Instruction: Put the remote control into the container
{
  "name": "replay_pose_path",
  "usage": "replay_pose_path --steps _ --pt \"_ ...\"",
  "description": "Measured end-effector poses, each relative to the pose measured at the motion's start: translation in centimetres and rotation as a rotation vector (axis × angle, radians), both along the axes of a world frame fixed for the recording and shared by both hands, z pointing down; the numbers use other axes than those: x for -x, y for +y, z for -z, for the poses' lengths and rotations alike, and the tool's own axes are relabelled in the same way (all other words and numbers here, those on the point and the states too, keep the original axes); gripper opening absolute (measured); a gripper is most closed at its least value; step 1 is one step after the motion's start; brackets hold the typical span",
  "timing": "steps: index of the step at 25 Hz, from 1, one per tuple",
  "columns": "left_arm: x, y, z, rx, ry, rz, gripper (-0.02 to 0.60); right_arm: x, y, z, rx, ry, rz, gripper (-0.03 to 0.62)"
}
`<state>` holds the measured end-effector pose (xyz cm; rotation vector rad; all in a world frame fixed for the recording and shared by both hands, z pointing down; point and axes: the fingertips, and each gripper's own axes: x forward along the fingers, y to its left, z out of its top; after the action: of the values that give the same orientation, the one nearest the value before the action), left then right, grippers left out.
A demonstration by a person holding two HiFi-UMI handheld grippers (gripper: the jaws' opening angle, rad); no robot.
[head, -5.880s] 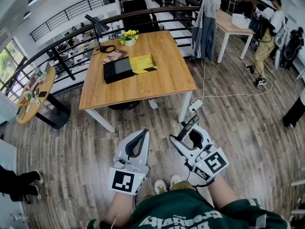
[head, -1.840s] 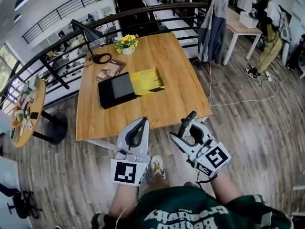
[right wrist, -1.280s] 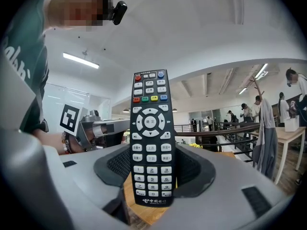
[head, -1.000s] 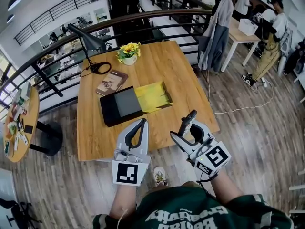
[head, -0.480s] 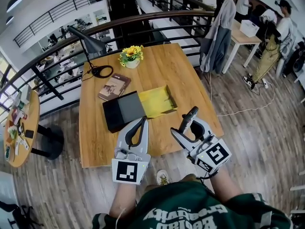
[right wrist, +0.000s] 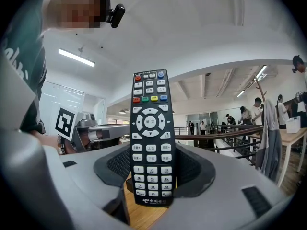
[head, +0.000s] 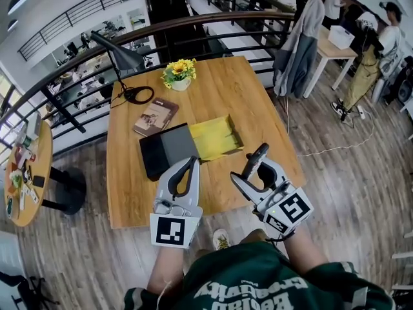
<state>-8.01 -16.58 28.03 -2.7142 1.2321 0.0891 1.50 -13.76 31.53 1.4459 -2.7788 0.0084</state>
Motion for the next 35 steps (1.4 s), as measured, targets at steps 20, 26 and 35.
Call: replay_pose_path --steps 20,26,35 --pt "-1.6 -2.1 -1.2 0.026 -0.022 -0.011 -0.003 -1.5 -1.5 -1.3 0.027 -0.016 -0.006 0.250" --pt "-3.0 -2.3 -1.2 0.034 -0.016 -0.014 -0.003 -2.2 -2.2 -1.4 0.035 -0.016 0.011 0.250" --pt "-4.5 -3.0 -1.3 0.058 -0.003 -0.005 -0.003 -3.5 -3.5 -1.4 0.041 -0.038 0.028 0.250"
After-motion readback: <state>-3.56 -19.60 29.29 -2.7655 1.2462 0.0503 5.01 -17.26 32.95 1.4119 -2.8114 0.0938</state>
